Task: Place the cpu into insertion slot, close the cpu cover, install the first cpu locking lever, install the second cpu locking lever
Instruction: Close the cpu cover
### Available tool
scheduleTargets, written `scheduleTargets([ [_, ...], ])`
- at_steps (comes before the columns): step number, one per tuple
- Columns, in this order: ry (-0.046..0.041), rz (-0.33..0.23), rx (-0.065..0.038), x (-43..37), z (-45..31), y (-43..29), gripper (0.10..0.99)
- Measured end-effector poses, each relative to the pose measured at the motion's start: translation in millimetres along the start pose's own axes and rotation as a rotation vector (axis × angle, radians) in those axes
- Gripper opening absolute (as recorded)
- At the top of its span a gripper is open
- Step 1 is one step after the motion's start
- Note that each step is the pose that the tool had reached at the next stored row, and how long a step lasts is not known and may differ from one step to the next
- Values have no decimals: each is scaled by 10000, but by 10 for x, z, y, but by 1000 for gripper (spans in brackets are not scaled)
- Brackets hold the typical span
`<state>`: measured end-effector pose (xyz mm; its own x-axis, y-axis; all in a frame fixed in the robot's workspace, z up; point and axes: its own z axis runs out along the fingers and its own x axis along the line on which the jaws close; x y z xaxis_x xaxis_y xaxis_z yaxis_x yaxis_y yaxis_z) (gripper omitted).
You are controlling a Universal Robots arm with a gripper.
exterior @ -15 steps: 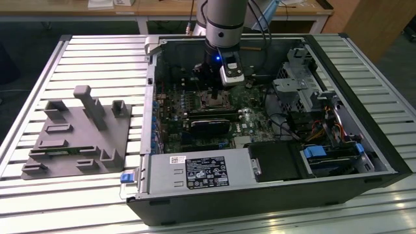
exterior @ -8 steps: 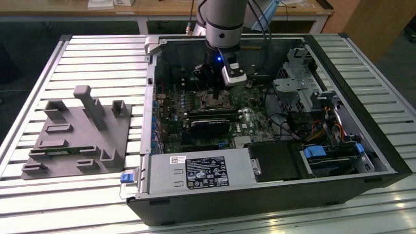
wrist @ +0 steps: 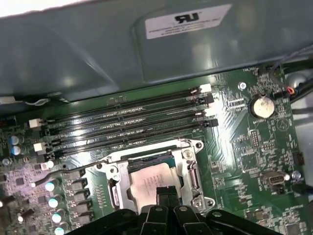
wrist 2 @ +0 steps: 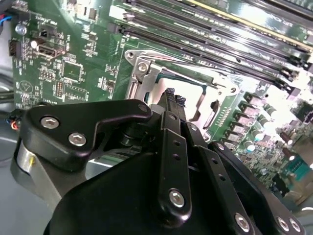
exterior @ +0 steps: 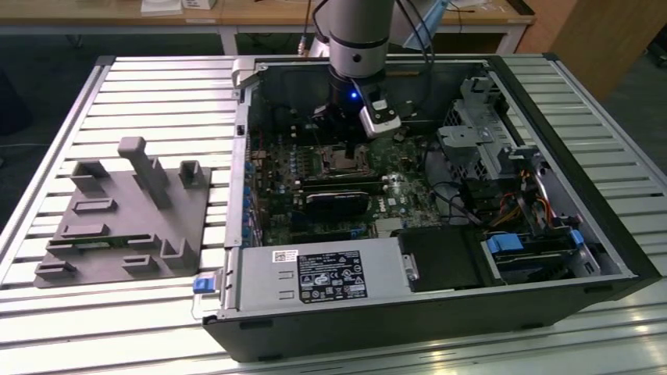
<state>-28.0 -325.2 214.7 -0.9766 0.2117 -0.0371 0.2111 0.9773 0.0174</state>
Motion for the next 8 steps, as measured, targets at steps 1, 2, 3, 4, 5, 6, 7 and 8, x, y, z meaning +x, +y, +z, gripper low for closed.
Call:
scheduleTargets([
  [1,-17,-122,-9,0,0,0,106],
  [2,-28,-240,-19,0,2,0,106],
  [3,-32,-369,-30,0,3,-1,106],
  [4,-32,-501,-39,0,5,0,106],
  [5,-28,-644,-48,1,5,-1,106],
  [6,-25,-762,-57,3,6,-1,106],
  [7,-24,-835,-66,9,7,-3,106],
  [8,-22,-888,-73,21,8,-5,106],
])
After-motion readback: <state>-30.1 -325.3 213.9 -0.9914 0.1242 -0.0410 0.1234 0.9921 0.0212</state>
